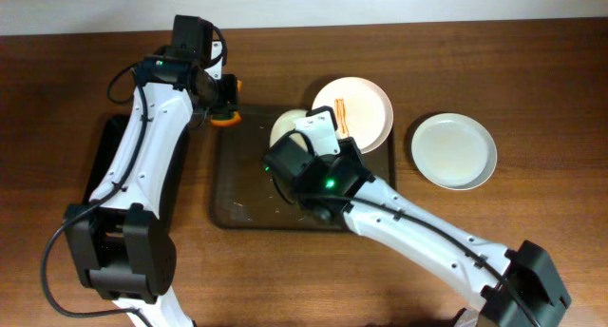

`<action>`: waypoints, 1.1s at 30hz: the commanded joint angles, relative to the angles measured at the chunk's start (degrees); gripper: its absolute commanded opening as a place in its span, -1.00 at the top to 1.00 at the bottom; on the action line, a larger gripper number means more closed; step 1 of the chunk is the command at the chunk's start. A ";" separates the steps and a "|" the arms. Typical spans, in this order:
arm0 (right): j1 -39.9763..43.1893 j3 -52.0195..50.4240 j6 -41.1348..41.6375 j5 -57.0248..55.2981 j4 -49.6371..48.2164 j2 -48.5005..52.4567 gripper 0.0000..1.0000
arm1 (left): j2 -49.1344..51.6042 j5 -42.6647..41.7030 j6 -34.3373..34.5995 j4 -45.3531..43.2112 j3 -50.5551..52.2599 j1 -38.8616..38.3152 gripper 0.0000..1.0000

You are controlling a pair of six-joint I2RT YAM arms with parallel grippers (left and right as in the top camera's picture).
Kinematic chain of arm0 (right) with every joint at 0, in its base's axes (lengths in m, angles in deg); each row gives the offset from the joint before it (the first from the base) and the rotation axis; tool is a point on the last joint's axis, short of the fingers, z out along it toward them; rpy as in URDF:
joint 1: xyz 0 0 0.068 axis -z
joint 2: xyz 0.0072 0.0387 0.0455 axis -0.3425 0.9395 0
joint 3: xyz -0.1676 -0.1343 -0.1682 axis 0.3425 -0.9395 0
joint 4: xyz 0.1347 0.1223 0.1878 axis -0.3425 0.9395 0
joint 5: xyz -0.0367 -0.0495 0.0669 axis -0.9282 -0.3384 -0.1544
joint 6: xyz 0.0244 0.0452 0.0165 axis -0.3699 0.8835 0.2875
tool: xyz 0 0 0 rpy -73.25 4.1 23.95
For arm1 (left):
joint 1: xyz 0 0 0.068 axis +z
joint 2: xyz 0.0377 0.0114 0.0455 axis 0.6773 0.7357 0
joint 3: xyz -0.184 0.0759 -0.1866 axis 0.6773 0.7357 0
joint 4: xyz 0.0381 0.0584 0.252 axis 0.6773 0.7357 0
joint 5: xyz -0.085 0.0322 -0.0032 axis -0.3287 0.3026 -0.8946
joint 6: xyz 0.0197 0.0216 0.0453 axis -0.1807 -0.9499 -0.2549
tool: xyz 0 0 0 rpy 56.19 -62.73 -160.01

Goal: Clean dirty plates on tray and stack at the side
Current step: 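Lift the lower plate with the right gripper and stack it on the right plate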

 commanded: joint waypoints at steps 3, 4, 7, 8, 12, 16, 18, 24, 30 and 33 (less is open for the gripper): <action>-6.25 0.33 0.07 -34.32 -1.09 -0.17 0.92 | -0.22 0.52 -0.72 0.50 0.31 0.35 1.00; -7.30 0.33 0.07 -38.16 -1.07 -0.17 0.92 | -0.22 0.52 -0.72 0.59 0.31 0.35 1.00; -7.87 0.33 0.09 -37.13 -1.07 -0.17 0.92 | -0.22 0.52 -0.72 0.68 0.31 0.35 1.00; -7.43 0.33 0.07 -28.65 -0.70 -0.17 0.92 | -0.22 0.52 -0.72 0.76 0.31 0.35 1.00; -0.13 0.33 3.37 10.14 -0.33 -0.22 0.92 | -0.22 0.52 -0.72 1.22 0.31 0.35 1.00; 17.59 0.33 2.32 41.72 -0.33 -3.30 0.92 | -0.22 0.55 -0.72 1.20 0.31 0.35 1.00; 37.70 0.31 1.51 58.01 2.93 -4.22 0.92 | -0.22 0.52 -0.72 1.22 0.31 0.35 1.00; 67.49 -2.43 -1.49 57.53 7.74 -3.78 0.91 | -0.22 0.52 -0.72 1.20 0.31 0.35 1.00; 71.78 -7.21 -1.49 57.66 0.76 2.78 0.52 | -0.22 0.52 -0.72 1.18 0.31 0.35 1.00; 68.37 -7.13 -1.68 58.07 1.09 4.02 0.13 | -0.22 0.55 -0.72 1.18 0.31 0.35 1.00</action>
